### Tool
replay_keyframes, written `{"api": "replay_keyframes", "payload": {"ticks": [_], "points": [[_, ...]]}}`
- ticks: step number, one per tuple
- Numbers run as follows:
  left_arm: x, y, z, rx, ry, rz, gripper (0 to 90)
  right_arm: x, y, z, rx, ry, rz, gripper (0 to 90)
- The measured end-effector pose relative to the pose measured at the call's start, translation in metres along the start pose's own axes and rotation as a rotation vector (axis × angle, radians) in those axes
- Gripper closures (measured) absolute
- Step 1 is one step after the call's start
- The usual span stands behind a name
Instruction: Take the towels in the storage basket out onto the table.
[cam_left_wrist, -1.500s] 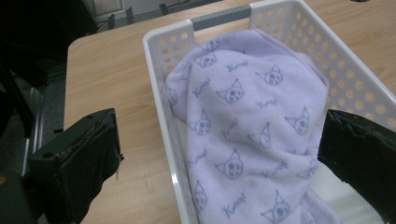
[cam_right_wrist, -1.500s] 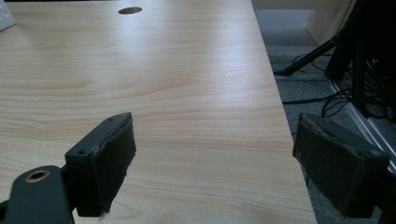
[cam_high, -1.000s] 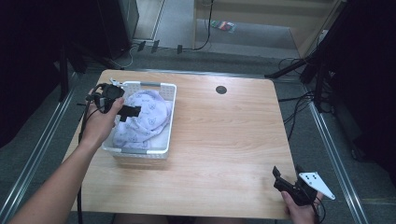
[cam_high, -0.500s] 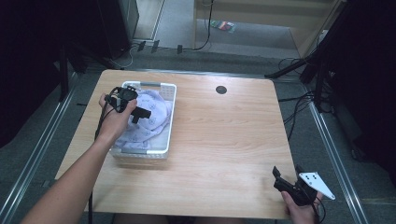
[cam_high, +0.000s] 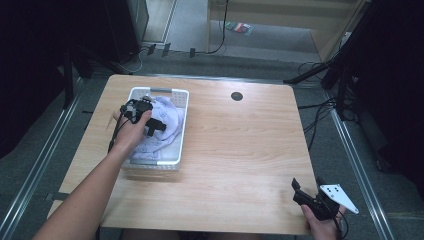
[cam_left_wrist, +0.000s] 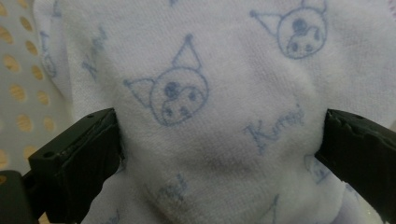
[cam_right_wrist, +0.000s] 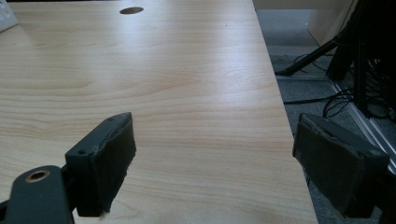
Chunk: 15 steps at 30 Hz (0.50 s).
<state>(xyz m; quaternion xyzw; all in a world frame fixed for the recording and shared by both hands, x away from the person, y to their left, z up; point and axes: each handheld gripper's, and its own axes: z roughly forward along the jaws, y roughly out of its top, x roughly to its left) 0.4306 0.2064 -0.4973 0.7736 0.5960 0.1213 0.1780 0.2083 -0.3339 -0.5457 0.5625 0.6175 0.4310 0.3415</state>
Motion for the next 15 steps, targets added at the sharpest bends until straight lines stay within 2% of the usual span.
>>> {"api": "replay_keyframes", "payload": {"ticks": [7,9,11,14,15], "points": [[-0.005,0.000,0.010,0.033,0.023,0.005,0.1,0.000,0.000,0.000,0.000,0.001,-0.001,13.5],[-0.006,-0.001,0.013,0.039,0.018,0.015,0.1,0.000,0.000,0.000,-0.002,0.000,-0.005,13.5],[-0.007,-0.003,0.016,0.037,0.001,0.005,0.1,0.000,0.000,0.000,-0.002,0.001,-0.006,13.5],[-0.007,-0.005,0.019,0.051,-0.001,0.023,0.1,0.000,0.000,0.000,0.000,0.001,-0.003,13.5],[-0.010,-0.007,0.021,0.052,0.013,0.053,0.0,0.000,0.000,0.000,0.000,0.001,-0.004,13.5]]}}
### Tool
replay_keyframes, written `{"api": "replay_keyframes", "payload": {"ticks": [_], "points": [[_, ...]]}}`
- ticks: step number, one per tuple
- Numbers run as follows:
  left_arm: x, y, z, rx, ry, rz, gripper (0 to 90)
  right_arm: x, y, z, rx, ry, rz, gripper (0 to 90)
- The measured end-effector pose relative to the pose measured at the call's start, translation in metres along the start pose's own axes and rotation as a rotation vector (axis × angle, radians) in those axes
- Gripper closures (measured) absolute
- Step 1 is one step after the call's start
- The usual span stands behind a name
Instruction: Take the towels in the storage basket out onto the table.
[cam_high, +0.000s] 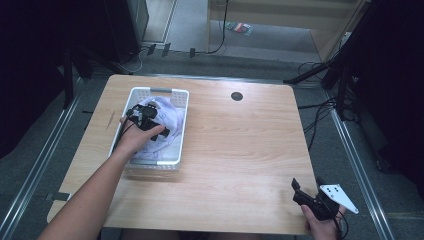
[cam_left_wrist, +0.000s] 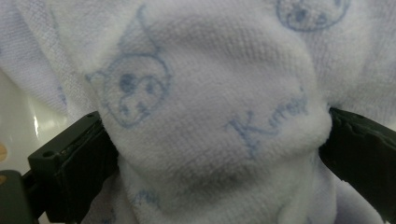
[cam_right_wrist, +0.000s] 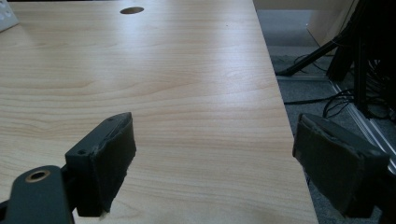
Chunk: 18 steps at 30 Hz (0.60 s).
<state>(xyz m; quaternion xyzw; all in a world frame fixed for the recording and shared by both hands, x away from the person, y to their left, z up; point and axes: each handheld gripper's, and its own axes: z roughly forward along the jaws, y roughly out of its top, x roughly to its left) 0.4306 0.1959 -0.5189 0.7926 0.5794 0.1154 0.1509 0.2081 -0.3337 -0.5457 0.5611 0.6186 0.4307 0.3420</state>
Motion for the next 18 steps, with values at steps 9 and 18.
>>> {"api": "replay_keyframes", "payload": {"ticks": [9,18], "points": [[0.001,0.000,-0.003,0.017,-0.009,0.003,15.3,0.000,0.000,0.000,0.001,0.000,-0.003,13.7],[0.004,-0.002,-0.014,0.018,-0.016,0.002,54.3,0.000,0.000,0.000,0.001,0.003,-0.010,13.9]]}}
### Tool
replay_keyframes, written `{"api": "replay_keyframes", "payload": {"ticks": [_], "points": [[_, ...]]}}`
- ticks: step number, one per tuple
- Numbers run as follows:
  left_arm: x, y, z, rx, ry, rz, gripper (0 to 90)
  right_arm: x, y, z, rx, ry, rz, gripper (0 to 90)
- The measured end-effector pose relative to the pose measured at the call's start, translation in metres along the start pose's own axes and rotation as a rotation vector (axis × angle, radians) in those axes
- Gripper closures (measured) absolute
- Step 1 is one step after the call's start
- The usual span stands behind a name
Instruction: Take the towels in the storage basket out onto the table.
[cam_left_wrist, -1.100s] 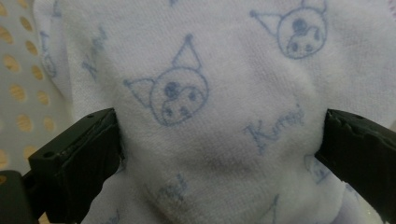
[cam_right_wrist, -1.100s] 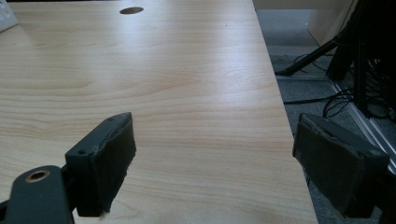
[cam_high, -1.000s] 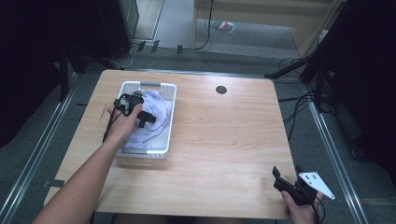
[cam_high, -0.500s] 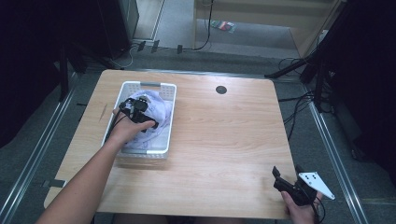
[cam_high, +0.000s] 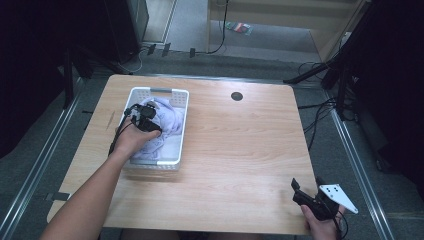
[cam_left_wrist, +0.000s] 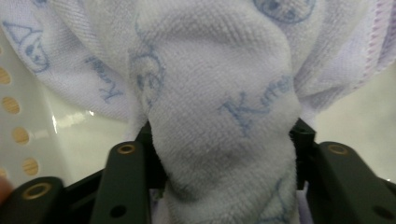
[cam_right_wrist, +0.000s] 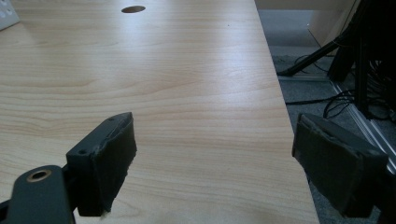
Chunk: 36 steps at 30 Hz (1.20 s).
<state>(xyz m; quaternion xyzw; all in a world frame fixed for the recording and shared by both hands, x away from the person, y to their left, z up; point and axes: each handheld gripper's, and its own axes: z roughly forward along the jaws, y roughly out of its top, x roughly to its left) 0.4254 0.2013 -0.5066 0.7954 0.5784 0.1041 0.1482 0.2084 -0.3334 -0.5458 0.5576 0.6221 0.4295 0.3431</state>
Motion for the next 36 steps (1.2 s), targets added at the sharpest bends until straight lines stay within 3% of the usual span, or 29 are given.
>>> {"api": "replay_keyframes", "payload": {"ticks": [6,11,13,24,36], "points": [[-0.001,0.001,-0.003,-0.002,0.002,-0.007,62.2,0.000,0.000,0.000,0.001,0.001,0.000,13.9],[-0.001,0.001,-0.011,-0.017,-0.040,-0.014,62.8,0.000,0.000,0.000,0.002,0.003,0.000,13.9],[0.003,0.002,-0.018,-0.029,-0.061,-0.030,62.8,0.000,0.000,0.000,0.004,0.004,-0.002,13.9],[0.009,0.003,-0.054,-0.079,-0.080,-0.052,62.6,0.000,0.000,0.001,0.006,0.002,-0.001,14.0],[0.014,0.006,-0.092,-0.126,-0.087,-0.052,62.3,0.001,0.000,0.001,0.006,-0.001,-0.001,14.1]]}}
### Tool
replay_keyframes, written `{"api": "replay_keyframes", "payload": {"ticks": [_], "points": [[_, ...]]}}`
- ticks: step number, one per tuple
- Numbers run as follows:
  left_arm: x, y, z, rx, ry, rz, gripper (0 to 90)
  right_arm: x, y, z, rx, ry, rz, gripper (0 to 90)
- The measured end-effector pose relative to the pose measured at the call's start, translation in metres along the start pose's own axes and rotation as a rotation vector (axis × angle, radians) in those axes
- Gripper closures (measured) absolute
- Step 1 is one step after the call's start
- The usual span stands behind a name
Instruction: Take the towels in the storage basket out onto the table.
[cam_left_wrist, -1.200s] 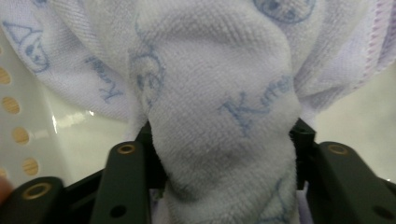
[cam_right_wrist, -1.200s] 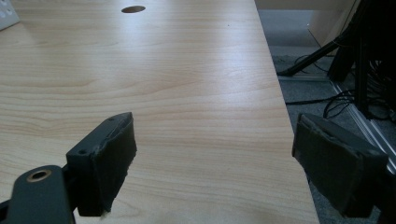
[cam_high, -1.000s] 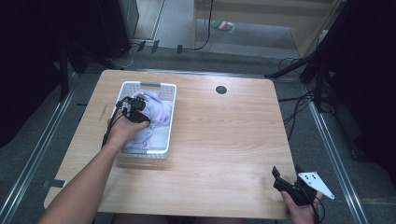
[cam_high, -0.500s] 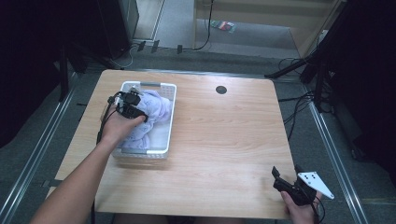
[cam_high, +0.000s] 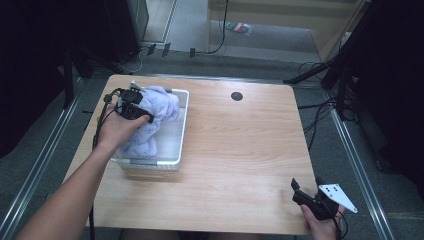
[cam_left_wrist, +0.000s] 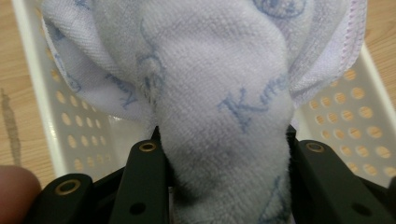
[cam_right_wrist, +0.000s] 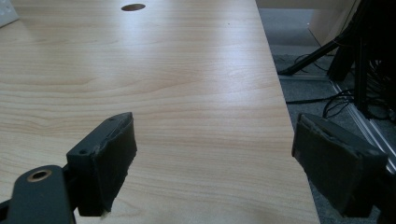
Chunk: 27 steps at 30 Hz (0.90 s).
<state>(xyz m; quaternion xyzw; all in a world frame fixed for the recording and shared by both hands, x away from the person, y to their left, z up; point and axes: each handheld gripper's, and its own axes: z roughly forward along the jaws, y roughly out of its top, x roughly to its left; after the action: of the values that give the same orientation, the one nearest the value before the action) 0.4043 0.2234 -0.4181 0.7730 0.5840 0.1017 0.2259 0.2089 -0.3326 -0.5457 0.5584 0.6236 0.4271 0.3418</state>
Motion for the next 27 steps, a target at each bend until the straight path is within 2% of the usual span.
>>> {"api": "replay_keyframes", "payload": {"ticks": [4,10,12,14,19,20,27], "points": [[-0.002,0.005,-0.018,-0.017,-0.006,0.000,62.3,0.000,0.000,0.000,-0.002,0.003,-0.005,14.0],[-0.006,0.012,-0.037,-0.044,-0.005,0.002,62.2,0.000,0.000,0.000,0.003,0.000,-0.003,14.1],[-0.007,0.015,-0.041,-0.048,-0.007,0.011,62.1,0.000,0.000,0.000,0.001,0.000,-0.002,14.1],[-0.009,0.016,-0.043,-0.058,-0.008,0.002,62.1,0.000,0.000,0.000,0.002,0.000,-0.002,14.1],[-0.018,0.024,-0.052,-0.068,-0.016,0.019,62.1,0.000,0.000,0.000,-0.001,-0.001,0.001,14.1],[-0.023,0.027,-0.057,-0.072,-0.013,0.034,62.1,0.000,0.000,0.000,0.003,-0.002,0.000,14.2],[-0.036,0.038,-0.065,-0.081,-0.015,0.052,62.0,-0.001,0.000,0.000,0.006,0.001,0.002,14.1]]}}
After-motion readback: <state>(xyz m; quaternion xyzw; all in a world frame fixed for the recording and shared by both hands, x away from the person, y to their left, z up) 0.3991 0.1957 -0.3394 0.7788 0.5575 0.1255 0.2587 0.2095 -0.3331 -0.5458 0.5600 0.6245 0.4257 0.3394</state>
